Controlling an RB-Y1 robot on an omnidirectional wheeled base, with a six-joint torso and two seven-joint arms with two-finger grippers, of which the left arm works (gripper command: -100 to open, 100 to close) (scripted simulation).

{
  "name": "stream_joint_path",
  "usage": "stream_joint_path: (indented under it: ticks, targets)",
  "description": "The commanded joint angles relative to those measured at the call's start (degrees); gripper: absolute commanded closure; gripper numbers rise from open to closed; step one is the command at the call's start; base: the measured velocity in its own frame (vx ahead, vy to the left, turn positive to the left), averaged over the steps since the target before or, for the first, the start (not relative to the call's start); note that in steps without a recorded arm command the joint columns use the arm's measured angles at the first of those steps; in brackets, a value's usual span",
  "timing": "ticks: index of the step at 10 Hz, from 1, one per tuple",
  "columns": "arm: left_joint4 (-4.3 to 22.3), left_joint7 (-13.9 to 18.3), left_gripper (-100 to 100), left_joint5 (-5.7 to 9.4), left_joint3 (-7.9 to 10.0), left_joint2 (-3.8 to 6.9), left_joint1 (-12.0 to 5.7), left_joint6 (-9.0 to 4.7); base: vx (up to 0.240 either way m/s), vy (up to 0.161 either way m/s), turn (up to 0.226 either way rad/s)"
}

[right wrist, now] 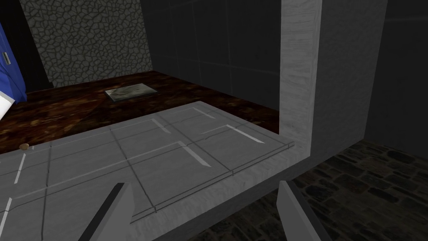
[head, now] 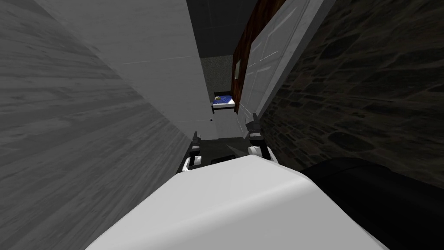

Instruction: Push the door open

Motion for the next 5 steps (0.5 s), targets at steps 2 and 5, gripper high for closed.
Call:
stream_joint_path:
  ticks: [2, 5]
  targets:
    - [3.6, 0.2, -100, -1.04, -0.10, -0.33, -1.19, -0.66, 0.096, -0.008, 0.041]
    - [6.5, 0.3, -100, -1.79, -0.10, -0.53, -2.24, -1.21, 0.068, -0.014, 0.030]
